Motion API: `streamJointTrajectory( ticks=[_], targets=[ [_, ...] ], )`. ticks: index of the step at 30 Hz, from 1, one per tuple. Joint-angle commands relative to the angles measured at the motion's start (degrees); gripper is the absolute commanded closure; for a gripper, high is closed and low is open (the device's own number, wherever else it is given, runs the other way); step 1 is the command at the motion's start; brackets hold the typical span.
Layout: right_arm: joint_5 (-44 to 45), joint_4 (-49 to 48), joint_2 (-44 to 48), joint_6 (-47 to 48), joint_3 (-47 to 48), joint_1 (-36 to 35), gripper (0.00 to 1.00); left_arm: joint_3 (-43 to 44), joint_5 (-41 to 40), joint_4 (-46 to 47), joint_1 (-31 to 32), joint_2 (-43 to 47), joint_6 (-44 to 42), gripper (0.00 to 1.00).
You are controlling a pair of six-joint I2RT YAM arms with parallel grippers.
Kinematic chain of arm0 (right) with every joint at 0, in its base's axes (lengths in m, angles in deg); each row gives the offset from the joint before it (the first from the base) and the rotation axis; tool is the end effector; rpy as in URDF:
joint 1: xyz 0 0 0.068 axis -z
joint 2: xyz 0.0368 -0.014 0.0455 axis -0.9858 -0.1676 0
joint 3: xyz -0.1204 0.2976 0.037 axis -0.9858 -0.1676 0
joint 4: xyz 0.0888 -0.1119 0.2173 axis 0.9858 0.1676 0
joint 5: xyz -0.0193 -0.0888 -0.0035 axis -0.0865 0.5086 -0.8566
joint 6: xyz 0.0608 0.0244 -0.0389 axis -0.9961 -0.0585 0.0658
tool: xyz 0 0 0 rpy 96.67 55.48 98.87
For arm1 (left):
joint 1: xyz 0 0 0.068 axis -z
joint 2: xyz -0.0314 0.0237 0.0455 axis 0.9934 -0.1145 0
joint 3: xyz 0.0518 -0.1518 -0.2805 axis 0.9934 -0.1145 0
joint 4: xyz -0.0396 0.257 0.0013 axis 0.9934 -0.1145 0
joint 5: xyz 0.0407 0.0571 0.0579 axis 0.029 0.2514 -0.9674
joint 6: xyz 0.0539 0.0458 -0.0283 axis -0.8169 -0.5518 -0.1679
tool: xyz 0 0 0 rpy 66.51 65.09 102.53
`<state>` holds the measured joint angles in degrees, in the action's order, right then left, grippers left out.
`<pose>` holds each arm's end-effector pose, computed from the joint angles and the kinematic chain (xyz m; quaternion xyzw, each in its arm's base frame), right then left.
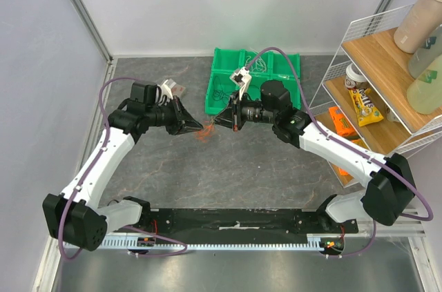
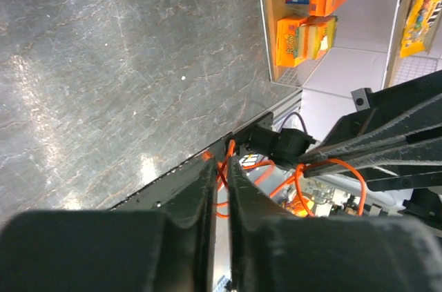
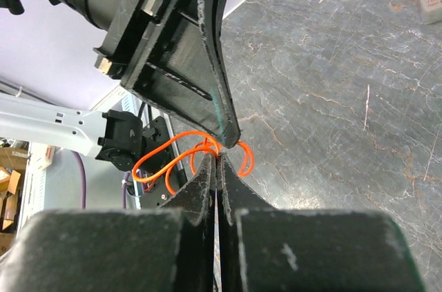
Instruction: Untangle the cables
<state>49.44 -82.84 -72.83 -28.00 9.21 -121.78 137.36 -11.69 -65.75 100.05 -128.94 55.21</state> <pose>0.2303 0.2504 0.3822 -0.2441 0.7254 0.5375 0.3539 0.2124 -0.1038 0.3553 -0.0767 0.8750 -0.4403 0.1861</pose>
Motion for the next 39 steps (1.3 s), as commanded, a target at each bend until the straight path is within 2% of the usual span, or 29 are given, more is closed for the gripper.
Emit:
streamJointTrajectory(
  ticks=[1,5,13,18,23,32,34,39],
  targets=[
    [-1.0,-1.5,2.1,0.2,2.8,-0.2,1.00,2.8,1.3,0.9,0.2,-1.7,-3.4,0.96],
    [5.1,0.2,4.4,1.8,2.2,-0.2,1.00,5.7,-7.1,-3.7,0.1,-0.1,-6.8,0.98],
    [31.6,7.9,15.9,7.7,-1.9,-0.1,1.00,8.2,-35.6,-11.9,-0.3,11.7,-5.8,0.98],
    [43.3,11.3,20.8,7.3,-4.1,-0.1,1.00,10.1,-44.9,-12.6,-0.2,16.6,-5.7,0.98],
    [48.1,13.4,21.5,7.1,-2.7,-0.1,1.00,10.4,-46.1,-12.5,-0.3,17.4,-5.6,0.98],
    [67.4,15.5,23.7,10.4,3.4,0.1,1.00,9.8,-50.0,-14.7,-0.2,18.8,-5.2,0.98],
    [66.8,15.2,22.4,11.4,5.1,0.0,1.00,9.7,-49.2,-13.9,-0.4,18.4,-5.5,0.98],
    [54.7,15.0,16.5,10.2,9.3,0.0,1.00,8.5,-34.2,-5.5,-0.3,17.0,-7.9,0.98]
  ],
)
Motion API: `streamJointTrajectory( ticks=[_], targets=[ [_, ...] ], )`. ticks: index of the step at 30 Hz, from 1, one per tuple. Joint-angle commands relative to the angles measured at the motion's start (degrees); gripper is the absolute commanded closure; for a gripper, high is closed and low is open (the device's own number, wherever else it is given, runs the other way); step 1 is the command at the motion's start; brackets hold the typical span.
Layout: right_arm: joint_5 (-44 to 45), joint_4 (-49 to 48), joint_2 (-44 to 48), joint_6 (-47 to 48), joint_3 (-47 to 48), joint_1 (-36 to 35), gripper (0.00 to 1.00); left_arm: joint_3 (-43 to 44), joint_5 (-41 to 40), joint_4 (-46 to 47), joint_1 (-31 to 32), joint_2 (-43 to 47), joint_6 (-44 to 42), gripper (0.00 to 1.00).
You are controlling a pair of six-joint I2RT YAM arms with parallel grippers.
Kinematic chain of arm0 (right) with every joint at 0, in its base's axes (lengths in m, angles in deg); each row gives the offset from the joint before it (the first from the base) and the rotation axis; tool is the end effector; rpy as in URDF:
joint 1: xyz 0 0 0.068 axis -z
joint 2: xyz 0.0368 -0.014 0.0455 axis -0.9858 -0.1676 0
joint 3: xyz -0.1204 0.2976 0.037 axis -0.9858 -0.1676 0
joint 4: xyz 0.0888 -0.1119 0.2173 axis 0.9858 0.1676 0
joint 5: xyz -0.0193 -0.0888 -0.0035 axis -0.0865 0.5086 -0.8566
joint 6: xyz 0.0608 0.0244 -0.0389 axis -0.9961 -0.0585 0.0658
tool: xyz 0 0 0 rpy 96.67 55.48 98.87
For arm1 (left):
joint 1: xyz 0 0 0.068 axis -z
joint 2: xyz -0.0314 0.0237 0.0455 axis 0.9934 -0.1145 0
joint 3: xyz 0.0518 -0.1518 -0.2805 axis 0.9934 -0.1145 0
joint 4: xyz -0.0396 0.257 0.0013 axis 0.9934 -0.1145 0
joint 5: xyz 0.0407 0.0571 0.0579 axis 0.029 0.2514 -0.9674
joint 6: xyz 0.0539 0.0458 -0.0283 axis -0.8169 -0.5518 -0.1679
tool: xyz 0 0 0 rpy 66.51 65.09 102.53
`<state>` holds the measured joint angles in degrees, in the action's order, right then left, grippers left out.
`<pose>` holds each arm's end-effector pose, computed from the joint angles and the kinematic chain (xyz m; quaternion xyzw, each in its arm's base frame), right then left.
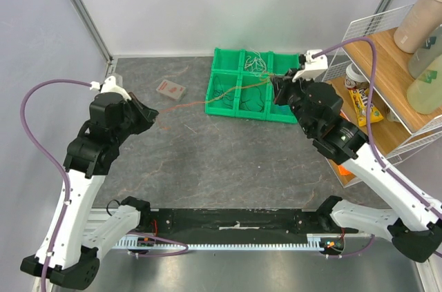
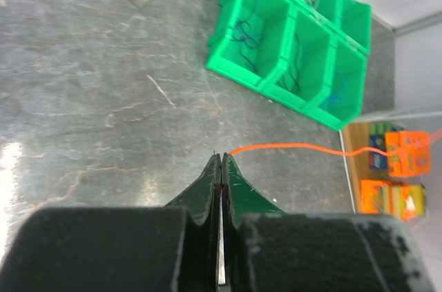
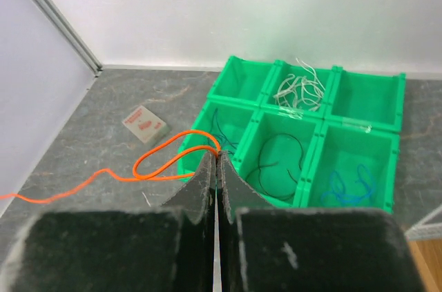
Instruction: Untangle the cables
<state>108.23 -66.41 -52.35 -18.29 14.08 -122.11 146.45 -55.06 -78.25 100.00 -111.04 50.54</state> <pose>0.1847 0.1276 0.4707 0.0274 0.7226 0.2174 0.6556 0.1321 -0.0316 0.4306 -0.1923 0.8352 -0.1934 0.4775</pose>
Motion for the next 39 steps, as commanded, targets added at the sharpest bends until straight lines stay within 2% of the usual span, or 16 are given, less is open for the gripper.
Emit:
streamJointTrajectory(
  ticks=[1,2,5,9,10,16,22,30,39],
  targets=[
    [-5.1,-2.1,-5.2,-1.2,5.0,0.4,1.00,-0.5,12.4,8.6,-0.2,-1.5,-3.6,0.97],
    [-6.1,-2.8,-6.7,-2.8,5.6,0.4,1.00,-0.1,15.4,9.6,-0.2,-2.2,-3.8,0.89],
    [-6.9,-4.3,-12.0,-4.8,9.1,0.4,1.00,1.4,18.9,9.4,-0.2,-5.0,-3.7,0.53],
    [-2.2,-3.1,-18.4,-2.4,16.4,0.8,1.00,1.9,18.0,7.3,-0.2,-5.4,-4.7,0.32],
    [0.9,-1.2,-20.7,-1.6,19.3,1.0,1.00,1.8,17.5,7.0,-0.2,-5.2,-5.0,0.30],
    [10.6,0.2,-29.5,1.0,28.2,6.4,1.00,1.2,16.0,5.6,-0.3,-3.2,-6.5,0.28],
    [8.1,-3.3,-37.0,2.0,34.2,14.6,1.00,2.5,14.9,4.2,-0.3,-1.7,-10.6,0.28],
    [11.3,-5.0,-48.2,8.3,47.2,19.4,1.00,3.5,15.9,3.3,-0.3,-3.4,-13.7,0.28],
    [11.7,-5.4,-52.8,9.1,46.5,23.2,1.00,4.3,14.3,2.8,-0.4,-4.7,-16.2,0.27]
  ],
)
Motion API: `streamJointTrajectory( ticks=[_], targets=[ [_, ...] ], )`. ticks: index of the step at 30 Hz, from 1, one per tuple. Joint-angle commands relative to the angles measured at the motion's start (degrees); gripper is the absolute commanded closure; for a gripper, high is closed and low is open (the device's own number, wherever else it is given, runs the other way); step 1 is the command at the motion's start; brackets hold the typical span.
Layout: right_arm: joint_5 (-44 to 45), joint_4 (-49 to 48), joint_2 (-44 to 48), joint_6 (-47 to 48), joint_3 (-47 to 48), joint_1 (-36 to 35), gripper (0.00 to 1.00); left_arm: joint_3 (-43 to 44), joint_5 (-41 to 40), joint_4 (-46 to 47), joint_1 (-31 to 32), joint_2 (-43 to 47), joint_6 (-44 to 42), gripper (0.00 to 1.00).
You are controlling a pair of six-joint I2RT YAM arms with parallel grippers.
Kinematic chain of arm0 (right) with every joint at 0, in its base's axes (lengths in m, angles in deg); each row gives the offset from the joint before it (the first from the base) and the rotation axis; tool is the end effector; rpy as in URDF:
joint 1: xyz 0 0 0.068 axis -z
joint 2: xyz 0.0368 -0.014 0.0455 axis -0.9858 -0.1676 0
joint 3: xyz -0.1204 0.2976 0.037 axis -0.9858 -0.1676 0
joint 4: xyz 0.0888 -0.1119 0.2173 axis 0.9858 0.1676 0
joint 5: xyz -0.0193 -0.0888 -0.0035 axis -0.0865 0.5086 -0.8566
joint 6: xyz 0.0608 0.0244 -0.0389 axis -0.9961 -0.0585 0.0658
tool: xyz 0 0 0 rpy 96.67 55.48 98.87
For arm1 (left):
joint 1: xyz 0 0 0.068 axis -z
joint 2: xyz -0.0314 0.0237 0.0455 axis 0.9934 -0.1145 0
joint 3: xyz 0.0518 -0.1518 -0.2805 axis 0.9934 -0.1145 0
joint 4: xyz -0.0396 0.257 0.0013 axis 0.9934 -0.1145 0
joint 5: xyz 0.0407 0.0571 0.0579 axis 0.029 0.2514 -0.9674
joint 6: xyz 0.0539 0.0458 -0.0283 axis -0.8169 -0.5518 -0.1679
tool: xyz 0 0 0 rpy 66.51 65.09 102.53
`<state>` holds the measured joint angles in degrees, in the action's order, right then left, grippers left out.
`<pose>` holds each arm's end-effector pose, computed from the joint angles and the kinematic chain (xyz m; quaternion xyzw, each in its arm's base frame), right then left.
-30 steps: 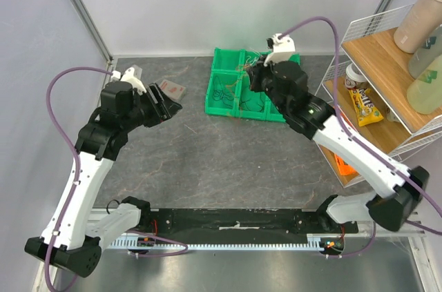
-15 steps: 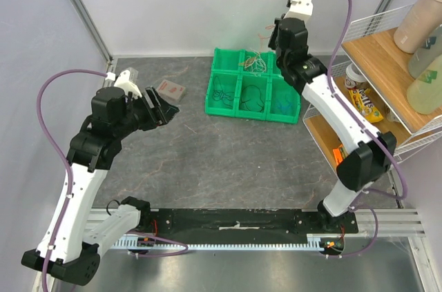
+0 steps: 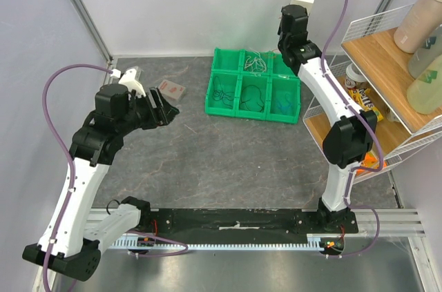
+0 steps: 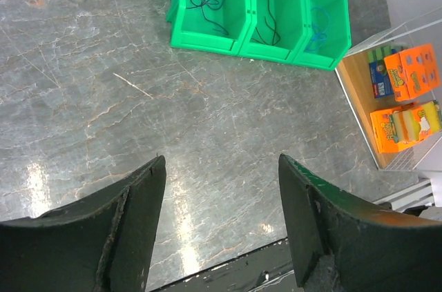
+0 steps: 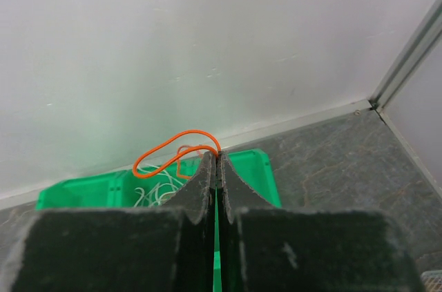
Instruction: Untangle the cables
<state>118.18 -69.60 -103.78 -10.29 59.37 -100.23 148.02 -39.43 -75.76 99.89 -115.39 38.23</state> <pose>0.4811 0.1341 0.4639 0.1663 0.7169 -0.0319 0.6763 0.1508 -0.0552 0.4353 -0.0329 0.8569 -0.2485 0.4503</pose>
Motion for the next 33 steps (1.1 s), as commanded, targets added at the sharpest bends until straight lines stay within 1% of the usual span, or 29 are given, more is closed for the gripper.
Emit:
streamJointTrajectory(
  ticks=[1,9,15,20,28,33],
  targets=[
    [1.6,-2.2,-1.5,1.0,0.5,1.5,1.00,3.0,-1.5,0.2,-0.4,-0.5,-4.2,0.27],
    [1.0,-2.6,-1.9,0.6,-3.6,2.8,1.00,4.2,-1.7,-0.3,-0.3,-2.0,-4.7,0.27],
    [0.9,-3.8,-1.6,3.6,0.2,3.4,1.00,4.6,-2.7,0.0,-0.4,-3.1,-5.2,0.27],
    [0.8,-4.6,-0.1,3.8,1.0,3.9,1.00,5.7,-0.6,0.4,-0.4,-4.4,-4.6,0.27],
    [-0.9,-4.6,0.1,0.6,-3.1,5.5,1.00,5.6,-0.9,0.8,-0.4,-4.2,-4.4,0.26],
    [-1.7,-4.3,-1.3,-0.4,-7.9,5.5,1.00,4.3,-0.1,1.3,-0.4,-4.2,-4.1,0.26]
  ],
)
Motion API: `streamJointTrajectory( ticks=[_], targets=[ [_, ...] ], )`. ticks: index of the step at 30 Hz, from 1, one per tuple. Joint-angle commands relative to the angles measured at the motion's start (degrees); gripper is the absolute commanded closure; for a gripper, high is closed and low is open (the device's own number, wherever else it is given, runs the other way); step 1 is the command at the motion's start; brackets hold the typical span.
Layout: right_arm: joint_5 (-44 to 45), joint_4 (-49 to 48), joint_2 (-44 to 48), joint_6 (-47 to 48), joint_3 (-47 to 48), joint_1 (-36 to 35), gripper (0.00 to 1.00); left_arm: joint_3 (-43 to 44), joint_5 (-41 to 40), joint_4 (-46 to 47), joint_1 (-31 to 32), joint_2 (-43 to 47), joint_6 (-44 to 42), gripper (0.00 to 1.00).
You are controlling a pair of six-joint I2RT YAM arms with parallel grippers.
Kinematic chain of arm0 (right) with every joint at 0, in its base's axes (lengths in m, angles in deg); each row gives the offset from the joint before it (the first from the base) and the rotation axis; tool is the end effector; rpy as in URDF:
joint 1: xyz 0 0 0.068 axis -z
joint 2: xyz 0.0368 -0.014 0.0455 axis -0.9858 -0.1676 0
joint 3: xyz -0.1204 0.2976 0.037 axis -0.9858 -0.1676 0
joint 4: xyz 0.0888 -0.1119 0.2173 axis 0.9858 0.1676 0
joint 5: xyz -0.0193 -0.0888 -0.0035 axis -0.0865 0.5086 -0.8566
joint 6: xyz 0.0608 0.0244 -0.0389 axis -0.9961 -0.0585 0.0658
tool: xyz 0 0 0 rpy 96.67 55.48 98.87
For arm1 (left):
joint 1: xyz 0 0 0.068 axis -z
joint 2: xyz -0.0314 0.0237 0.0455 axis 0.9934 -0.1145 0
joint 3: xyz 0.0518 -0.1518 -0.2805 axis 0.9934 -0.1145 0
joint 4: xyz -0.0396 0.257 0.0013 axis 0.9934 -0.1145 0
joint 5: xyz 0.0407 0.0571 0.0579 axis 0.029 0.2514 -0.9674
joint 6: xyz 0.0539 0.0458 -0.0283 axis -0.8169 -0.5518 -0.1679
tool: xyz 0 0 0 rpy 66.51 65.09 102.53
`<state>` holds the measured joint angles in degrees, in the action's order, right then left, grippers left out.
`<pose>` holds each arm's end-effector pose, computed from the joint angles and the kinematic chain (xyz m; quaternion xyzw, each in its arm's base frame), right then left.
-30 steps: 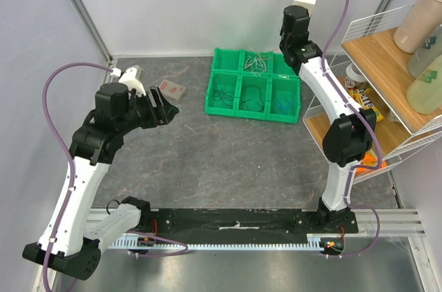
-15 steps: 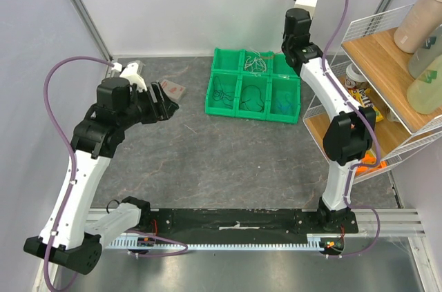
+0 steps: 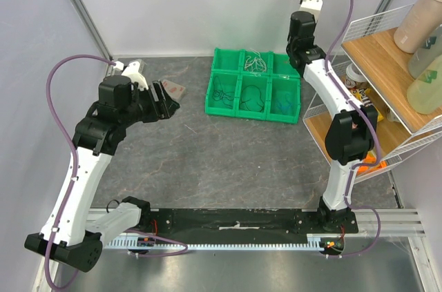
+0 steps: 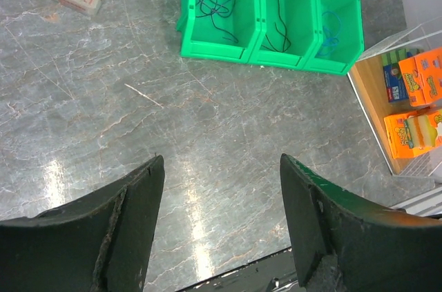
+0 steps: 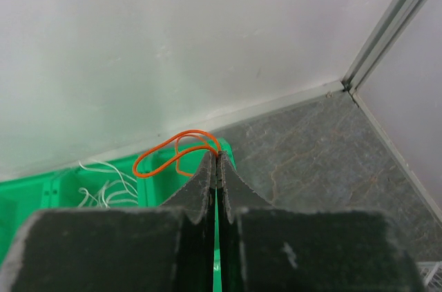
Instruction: Untangle the cables
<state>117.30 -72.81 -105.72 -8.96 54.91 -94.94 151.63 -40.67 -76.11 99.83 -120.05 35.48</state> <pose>0.5063 0.0939 0.4256 0.1795 0.7298 -0.0753 0.6554 0.1724 -0.0599 0.4431 -0.0194 0.8639 -0.2257 0.4498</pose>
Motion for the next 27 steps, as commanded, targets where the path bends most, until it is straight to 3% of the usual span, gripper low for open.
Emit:
streamJointTrajectory(
  ticks=[1,6,11,13,14,20,27],
  targets=[
    [-1.0,-0.9,0.3,-2.7,-4.5,0.3,1.00,0.9,1.1,1.4,-0.4,0.6,-1.3,0.26],
    [-3.4,2.8,-3.5,-5.8,-4.9,1.3,1.00,1.0,1.5,1.0,-0.3,1.6,-1.0,0.26],
    [-6.1,14.7,-14.0,-5.0,8.8,1.8,1.00,0.9,2.9,0.4,-0.3,2.6,-0.6,0.26],
    [-6.4,18.1,-16.4,-4.7,12.5,1.8,0.94,1.4,3.1,0.1,-0.4,3.0,-1.0,0.26],
    [-6.9,19.2,-16.8,-4.6,13.1,1.9,0.84,1.6,3.0,-0.2,-0.3,3.1,-0.9,0.26],
    [-8.6,21.3,-13.4,-4.7,12.4,1.9,0.59,-0.3,6.3,-0.8,-0.3,5.2,1.9,0.26],
    [-13.7,24.2,-7.1,-4.1,13.2,-0.2,0.47,-2.1,8.0,-1.5,-0.4,7.6,2.1,0.26]
  ],
)
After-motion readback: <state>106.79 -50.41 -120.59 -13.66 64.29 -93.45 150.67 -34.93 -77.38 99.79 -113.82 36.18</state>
